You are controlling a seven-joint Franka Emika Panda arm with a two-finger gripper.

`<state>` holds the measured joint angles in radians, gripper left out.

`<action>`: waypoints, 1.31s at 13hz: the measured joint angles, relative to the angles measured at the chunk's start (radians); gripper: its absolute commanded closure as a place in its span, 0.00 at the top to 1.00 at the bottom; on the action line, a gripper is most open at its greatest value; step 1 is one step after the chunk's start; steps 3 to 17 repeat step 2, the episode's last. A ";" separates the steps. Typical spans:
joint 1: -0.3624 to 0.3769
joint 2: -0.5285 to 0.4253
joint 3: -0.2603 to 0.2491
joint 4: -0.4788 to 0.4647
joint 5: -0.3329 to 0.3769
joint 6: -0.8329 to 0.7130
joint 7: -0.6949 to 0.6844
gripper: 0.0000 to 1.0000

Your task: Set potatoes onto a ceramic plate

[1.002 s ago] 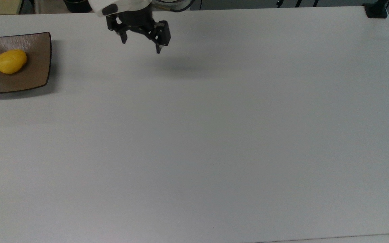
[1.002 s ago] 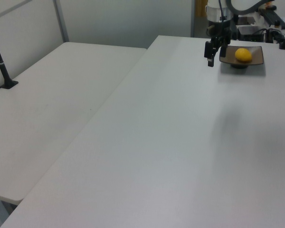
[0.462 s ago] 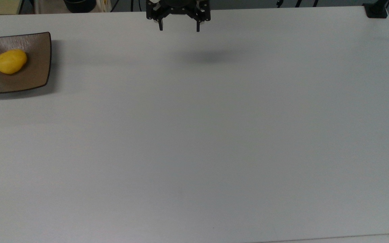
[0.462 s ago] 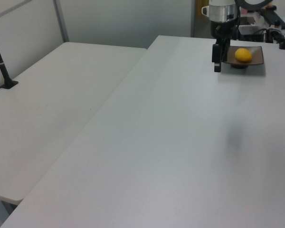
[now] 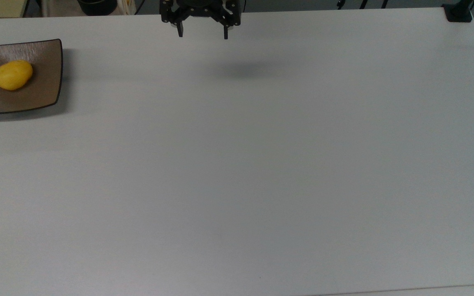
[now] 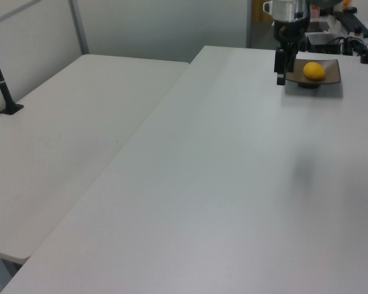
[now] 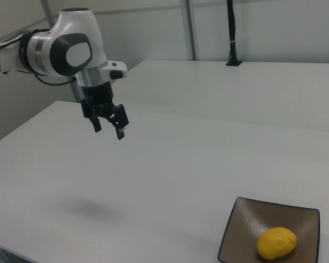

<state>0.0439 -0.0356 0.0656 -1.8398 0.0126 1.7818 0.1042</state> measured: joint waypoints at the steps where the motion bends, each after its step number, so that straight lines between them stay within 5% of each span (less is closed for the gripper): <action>1: 0.001 -0.001 -0.029 0.012 0.000 0.001 -0.006 1.00; 17: 0.006 -0.001 -0.050 0.025 0.000 0.001 -0.014 1.00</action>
